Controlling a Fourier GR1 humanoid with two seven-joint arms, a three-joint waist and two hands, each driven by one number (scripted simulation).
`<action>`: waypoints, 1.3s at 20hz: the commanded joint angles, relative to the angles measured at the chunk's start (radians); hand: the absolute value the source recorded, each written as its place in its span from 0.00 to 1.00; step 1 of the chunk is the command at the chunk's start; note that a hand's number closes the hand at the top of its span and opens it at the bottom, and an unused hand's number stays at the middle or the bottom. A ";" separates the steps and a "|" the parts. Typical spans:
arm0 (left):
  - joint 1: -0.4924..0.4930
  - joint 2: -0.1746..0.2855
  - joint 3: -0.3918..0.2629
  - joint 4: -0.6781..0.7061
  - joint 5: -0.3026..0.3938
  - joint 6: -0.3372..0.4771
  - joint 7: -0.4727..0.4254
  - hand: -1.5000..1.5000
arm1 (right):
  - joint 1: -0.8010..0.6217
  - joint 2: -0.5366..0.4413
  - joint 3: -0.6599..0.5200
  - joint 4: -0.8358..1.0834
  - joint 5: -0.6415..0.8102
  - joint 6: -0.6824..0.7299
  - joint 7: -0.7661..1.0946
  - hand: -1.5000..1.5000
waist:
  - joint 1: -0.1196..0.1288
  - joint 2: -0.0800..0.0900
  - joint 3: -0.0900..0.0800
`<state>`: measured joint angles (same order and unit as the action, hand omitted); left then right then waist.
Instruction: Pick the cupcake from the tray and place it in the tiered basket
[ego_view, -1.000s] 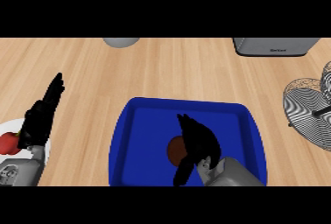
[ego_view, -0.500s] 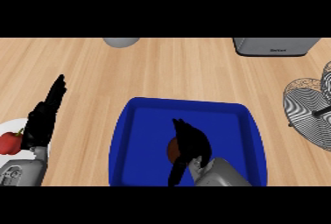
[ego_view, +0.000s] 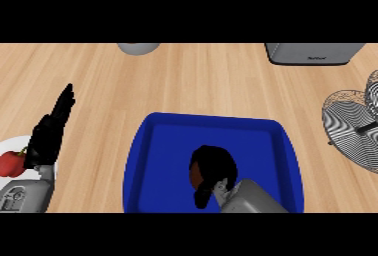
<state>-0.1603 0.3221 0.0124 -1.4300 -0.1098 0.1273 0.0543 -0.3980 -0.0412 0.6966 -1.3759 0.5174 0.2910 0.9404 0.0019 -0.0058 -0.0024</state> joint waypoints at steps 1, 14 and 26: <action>0.050 0.027 0.037 -0.127 0.015 -0.044 0.074 0.50 | 0.038 0.037 -0.022 0.010 0.053 0.010 -0.013 1.00 | 0.003 0.004 0.003; 0.079 -0.003 0.059 -0.015 -0.010 -0.016 -0.008 0.50 | 0.388 -0.414 0.154 -0.622 0.123 -0.045 -0.302 1.00 | -0.062 -0.016 0.004; 0.054 -0.007 0.062 -0.041 -0.021 -0.005 -0.002 0.50 | 0.587 -0.548 -0.260 -1.213 0.047 -0.332 -0.404 1.00 | -0.051 -0.002 0.003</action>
<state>-0.0950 0.3159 0.0721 -1.4749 -0.1244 0.1167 0.0593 0.1387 -0.5445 0.5703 -2.3411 0.6329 -0.0152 0.5253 -0.0551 -0.0132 0.0020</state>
